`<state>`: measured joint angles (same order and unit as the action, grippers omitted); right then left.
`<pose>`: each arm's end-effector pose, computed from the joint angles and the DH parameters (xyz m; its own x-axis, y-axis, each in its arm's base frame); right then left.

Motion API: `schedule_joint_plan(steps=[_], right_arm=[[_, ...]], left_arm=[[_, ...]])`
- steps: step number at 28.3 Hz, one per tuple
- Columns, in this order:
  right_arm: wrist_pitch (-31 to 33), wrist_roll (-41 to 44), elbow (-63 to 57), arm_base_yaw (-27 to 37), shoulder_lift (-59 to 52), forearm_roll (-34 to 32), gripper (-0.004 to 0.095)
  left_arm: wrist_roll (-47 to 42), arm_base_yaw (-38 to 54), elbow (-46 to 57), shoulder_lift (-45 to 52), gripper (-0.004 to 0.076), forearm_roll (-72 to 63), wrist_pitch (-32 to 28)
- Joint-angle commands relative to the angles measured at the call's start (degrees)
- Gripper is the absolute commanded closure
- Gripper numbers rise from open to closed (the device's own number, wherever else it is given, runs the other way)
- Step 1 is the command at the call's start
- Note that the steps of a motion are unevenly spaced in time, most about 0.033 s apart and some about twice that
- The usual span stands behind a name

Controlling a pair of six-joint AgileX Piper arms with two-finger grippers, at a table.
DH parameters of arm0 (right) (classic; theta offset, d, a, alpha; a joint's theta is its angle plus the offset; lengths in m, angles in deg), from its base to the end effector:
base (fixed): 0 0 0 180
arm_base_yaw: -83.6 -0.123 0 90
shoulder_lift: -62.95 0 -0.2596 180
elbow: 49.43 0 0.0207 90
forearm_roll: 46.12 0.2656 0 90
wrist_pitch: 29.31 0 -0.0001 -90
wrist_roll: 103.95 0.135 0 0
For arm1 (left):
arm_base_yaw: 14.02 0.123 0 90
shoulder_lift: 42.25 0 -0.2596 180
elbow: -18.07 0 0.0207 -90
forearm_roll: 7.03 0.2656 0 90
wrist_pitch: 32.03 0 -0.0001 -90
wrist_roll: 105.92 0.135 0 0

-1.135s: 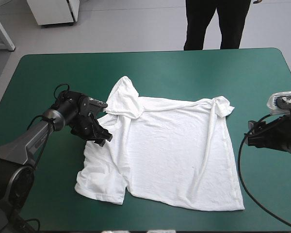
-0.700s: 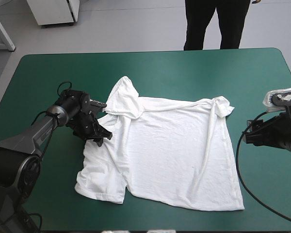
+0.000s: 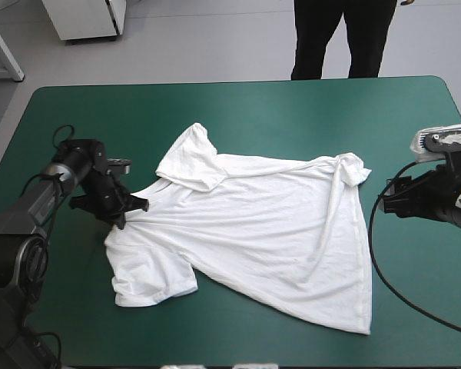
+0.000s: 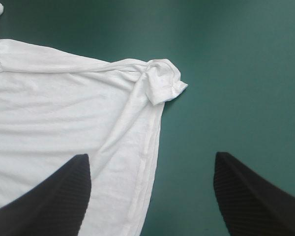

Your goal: Fold the cloth

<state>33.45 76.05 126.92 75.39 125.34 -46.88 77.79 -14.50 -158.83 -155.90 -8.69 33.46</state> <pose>0.2171 0.0297 0.3952 -0.6193 -0.0955 -0.7793 -0.1375 0.9904 -0.0121 0.3452 -0.0065 0.1249 -0.9974 0.0610 0.0375 0.0600 0.9978 -0.0284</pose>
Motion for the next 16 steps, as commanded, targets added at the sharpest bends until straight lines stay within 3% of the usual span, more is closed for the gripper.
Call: schedule_joint_plan(steps=[1, 5, 12, 16], right_arm=[[-3.5, -0.8, 1.9, -0.1, 0.5, 1.5, 0.0260], [-4.0, -2.1, 2.1, -0.1, 1.8, 4.5, 0.0260], [-5.3, -5.6, 2.9, -0.3, 4.8, 12.4, 0.0260], [-5.7, -6.4, 3.0, -4.5, 5.7, 11.2, 0.0260]], left_arm=[[-1.3, 7.3, -1.1, 1.8, 0.0734, 11.6, -0.7], [-1.1, 14.4, -9.0, 2.0, 0.0734, 11.8, -0.8], [-1.0, 18.6, -24.1, 0.5, 0.0734, 13.1, -2.3], [-1.0, 19.3, -33.8, -4.3, 0.0734, 12.6, -0.5]])
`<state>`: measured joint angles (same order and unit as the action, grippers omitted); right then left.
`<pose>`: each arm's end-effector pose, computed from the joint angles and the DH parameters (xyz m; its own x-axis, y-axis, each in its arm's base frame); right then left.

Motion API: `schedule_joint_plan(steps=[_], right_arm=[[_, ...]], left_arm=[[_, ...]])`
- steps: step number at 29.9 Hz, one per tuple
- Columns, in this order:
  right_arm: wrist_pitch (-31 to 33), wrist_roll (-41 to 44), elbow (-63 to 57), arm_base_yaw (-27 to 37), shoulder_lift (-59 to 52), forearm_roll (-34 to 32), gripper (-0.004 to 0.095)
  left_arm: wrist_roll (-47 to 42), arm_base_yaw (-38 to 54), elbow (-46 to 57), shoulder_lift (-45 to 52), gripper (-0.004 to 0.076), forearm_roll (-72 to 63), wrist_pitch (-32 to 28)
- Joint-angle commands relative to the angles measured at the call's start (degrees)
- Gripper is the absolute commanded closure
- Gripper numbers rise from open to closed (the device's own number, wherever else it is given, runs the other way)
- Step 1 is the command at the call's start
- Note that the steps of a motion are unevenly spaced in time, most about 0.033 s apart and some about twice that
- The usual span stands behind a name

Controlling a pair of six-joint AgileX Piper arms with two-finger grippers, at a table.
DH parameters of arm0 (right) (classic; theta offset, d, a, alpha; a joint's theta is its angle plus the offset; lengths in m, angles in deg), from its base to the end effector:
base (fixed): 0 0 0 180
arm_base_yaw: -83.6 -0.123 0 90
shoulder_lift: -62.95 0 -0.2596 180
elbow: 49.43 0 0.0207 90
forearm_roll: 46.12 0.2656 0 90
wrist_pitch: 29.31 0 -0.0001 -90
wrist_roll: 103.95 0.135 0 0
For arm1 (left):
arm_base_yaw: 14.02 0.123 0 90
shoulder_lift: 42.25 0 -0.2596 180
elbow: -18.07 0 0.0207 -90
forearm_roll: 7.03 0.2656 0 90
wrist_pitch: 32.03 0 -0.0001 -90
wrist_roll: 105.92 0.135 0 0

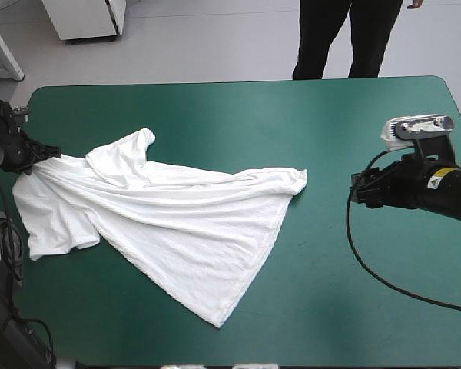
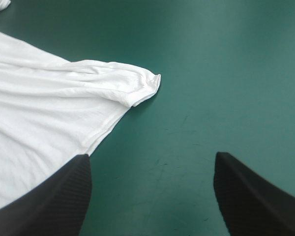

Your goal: Fold the cloth

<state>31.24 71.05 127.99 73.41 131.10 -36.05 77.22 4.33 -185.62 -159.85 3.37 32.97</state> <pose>0.2405 0.0641 0.3837 -0.6443 -0.1160 -0.7559 -0.2882 0.9524 0.0996 0.4062 0.1580 0.2316 -0.9241 -0.1695 -0.3425 -0.2477 0.9481 0.1992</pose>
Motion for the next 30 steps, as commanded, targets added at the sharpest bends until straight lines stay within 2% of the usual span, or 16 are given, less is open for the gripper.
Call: schedule_joint_plan(steps=[1, 9, 14, 19, 22, 28, 30], right_arm=[[-3.5, -1.5, 1.9, -4.0, 0.6, 0.1, 0.0260], [-1.7, -1.3, 5.3, -9.7, 1.9, -4.6, 0.0260], [-0.8, -0.9, 5.3, -9.7, 1.9, -4.8, 0.0260], [-0.6, -0.8, 5.3, -9.7, 1.9, -4.8, 0.0289], [-0.5, -0.8, 5.3, -9.7, 1.8, -4.7, 0.0300], [-0.3, -1.0, 5.3, -9.7, 1.6, -4.7, 0.0300], [-0.1, -1.3, 5.3, -9.7, 1.6, -4.7, 0.0300]], left_arm=[[-0.4, 0.6, -9.2, -1.8, 0.0734, -0.2, 0.3], [1.2, 0.7, -22.3, -10.9, 0.0734, -1.4, 1.7], [1.3, 0.7, -23.4, -11.4, 0.0734, -1.5, 0.8], [4.1, 0.7, -23.9, -11.2, 0.0712, -2.3, 4.3], [7.8, 0.7, -23.9, -11.2, 0.0591, -6.9, 6.2], [12.4, 0.7, -23.9, -10.6, 0.0204, -12.5, 8.8], [12.8, 0.7, -23.8, -9.3, 0.0139, -14.3, 8.8]])
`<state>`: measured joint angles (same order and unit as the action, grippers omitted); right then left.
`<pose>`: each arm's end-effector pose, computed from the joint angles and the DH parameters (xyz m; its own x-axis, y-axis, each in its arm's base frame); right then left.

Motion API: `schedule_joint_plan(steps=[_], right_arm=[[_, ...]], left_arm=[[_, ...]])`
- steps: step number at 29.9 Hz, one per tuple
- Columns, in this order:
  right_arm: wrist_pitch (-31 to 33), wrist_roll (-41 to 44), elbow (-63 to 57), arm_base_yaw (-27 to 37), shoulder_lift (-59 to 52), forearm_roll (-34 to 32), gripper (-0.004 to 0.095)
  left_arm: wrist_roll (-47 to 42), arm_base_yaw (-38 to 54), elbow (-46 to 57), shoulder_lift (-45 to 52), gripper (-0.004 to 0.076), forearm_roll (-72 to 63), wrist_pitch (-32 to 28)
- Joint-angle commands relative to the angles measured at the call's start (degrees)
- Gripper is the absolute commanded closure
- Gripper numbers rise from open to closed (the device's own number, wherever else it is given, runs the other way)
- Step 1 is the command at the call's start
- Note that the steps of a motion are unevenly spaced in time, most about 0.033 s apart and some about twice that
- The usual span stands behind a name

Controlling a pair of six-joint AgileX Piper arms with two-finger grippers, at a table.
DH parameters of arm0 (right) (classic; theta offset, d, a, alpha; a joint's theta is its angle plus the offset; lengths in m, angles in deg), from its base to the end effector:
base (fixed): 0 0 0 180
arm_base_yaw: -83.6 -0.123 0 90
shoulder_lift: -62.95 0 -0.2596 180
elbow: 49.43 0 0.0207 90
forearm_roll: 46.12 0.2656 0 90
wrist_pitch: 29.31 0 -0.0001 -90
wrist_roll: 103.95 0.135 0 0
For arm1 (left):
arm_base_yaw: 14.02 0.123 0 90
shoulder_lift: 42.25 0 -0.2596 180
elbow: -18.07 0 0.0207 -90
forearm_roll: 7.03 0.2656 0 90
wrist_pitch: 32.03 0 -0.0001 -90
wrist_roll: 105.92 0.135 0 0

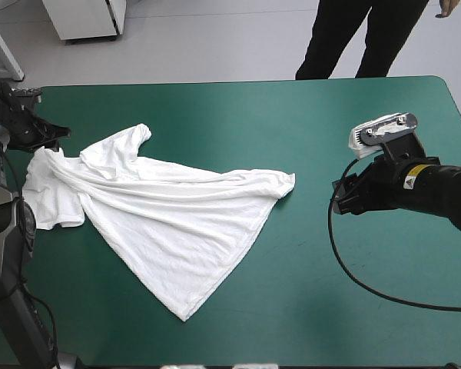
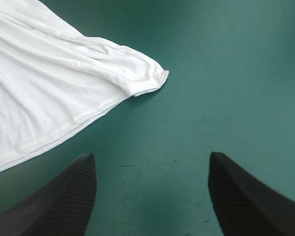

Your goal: Fold the cloth

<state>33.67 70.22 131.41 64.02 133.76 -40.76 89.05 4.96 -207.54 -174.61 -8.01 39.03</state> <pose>0.2371 0.0963 0.3870 -0.6165 -0.2818 -0.7352 -0.4286 0.9034 0.0131 0.4639 0.1572 0.2255 -0.9279 -0.0517 -0.3692 -0.0876 0.9929 0.0811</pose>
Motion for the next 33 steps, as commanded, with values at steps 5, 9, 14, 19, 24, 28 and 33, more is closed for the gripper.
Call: schedule_joint_plan(steps=[5, 9, 14, 19, 24, 28, 33], right_arm=[[-1.4, -1.9, 1.9, -0.3, -1.1, -3.3, 0.0300], [-0.7, -1.9, 1.9, -0.3, -1.0, -7.1, 0.0300], [0.4, -0.8, 1.9, -0.3, -1.0, -7.3, 0.0300], [0.8, 0.3, 1.9, -0.3, -1.0, -7.1, 0.0301], [2.0, -0.7, 1.9, -0.3, -1.0, -7.5, 0.0301], [2.0, -2.5, 1.9, -0.3, -1.0, -7.5, 0.0300], [1.2, -4.8, 1.9, -0.3, 0.1, -8.9, 0.0301]], left_arm=[[6.5, -0.1, 2.0, 13.7, 0.0134, -16.2, 2.8], [11.6, -1.9, 9.3, 23.3, 0.0134, -21.3, 2.8], [15.0, -9.5, 23.4, 39.0, 0.0134, -21.4, 2.8], [14.8, -24.6, 38.3, 53.8, 0.0134, -19.2, 1.8], [12.7, -38.7, 51.5, 62.5, 0.0134, -12.9, 2.7], [10.1, -47.3, 58.1, 66.9, 0.0134, -9.5, 2.8], [10.0, -55.6, 63.5, 66.4, 0.0134, -7.4, 2.8]])
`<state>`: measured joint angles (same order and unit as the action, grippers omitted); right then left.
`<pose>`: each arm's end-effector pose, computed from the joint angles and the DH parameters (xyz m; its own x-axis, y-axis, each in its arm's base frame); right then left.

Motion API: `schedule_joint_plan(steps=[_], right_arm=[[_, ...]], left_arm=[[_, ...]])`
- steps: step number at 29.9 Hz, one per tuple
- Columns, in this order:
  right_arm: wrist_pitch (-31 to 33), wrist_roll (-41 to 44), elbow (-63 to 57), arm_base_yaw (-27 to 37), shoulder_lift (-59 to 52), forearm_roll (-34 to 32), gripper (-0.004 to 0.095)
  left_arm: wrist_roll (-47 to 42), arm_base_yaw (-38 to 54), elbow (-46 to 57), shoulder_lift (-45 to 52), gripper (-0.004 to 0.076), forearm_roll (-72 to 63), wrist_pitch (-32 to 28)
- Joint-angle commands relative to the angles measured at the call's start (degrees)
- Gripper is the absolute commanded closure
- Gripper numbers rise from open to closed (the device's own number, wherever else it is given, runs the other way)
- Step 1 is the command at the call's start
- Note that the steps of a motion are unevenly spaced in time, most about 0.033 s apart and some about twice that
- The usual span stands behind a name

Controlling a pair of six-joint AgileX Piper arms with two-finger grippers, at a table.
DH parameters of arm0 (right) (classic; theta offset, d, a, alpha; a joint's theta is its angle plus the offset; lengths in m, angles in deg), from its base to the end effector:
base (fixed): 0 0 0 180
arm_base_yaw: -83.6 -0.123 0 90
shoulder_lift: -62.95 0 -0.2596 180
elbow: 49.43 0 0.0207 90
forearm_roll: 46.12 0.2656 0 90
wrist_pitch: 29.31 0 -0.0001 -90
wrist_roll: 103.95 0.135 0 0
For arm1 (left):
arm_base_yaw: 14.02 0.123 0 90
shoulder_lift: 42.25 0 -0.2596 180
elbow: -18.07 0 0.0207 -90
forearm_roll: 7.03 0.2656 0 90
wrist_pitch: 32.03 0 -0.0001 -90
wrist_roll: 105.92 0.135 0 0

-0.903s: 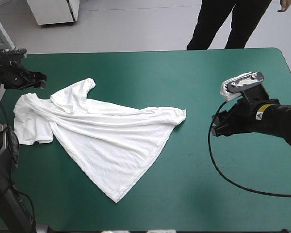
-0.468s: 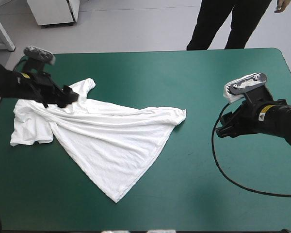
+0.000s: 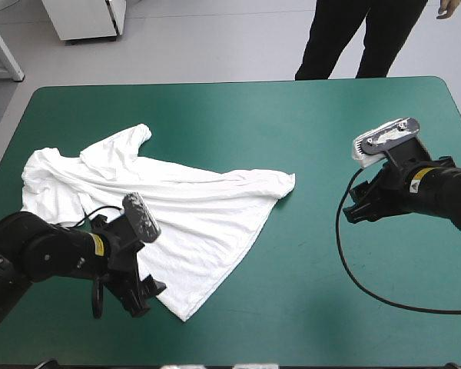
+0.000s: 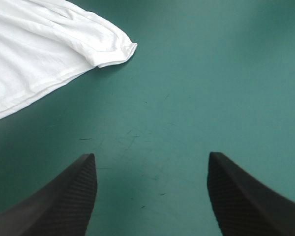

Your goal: Fold the cloth

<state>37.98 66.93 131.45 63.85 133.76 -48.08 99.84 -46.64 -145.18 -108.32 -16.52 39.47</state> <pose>0.2354 0.0800 0.3797 -0.6259 -0.4069 -0.6653 -0.4313 0.8914 -0.1393 0.1687 -0.1330 0.2940 -0.4708 0.7543 -0.4575 0.8368 0.5461 0.0391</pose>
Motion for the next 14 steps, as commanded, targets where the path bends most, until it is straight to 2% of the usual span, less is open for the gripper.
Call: schedule_joint_plan(steps=[1, 4, 7, 14], right_arm=[[-3.6, -1.5, 1.8, -0.1, 0.1, -1.6, 0.0301], [-4.6, -1.5, 1.8, -0.1, 1.0, -1.7, 0.0301], [-5.4, -1.4, 1.8, -0.1, 1.8, -2.0, 0.0301], [-6.8, -1.4, 1.8, -0.1, 3.1, -2.1, 0.0301]], left_arm=[[-0.8, -5.9, 2.2, -0.3, 0.0134, 2.4, 2.3], [-0.8, -11.1, 5.0, -2.0, 0.0134, 4.8, 1.1], [-0.3, -14.3, 7.3, -4.1, 0.0134, 5.2, -3.0], [1.5, -15.9, 12.0, -10.7, 0.0134, 3.0, -12.6]])
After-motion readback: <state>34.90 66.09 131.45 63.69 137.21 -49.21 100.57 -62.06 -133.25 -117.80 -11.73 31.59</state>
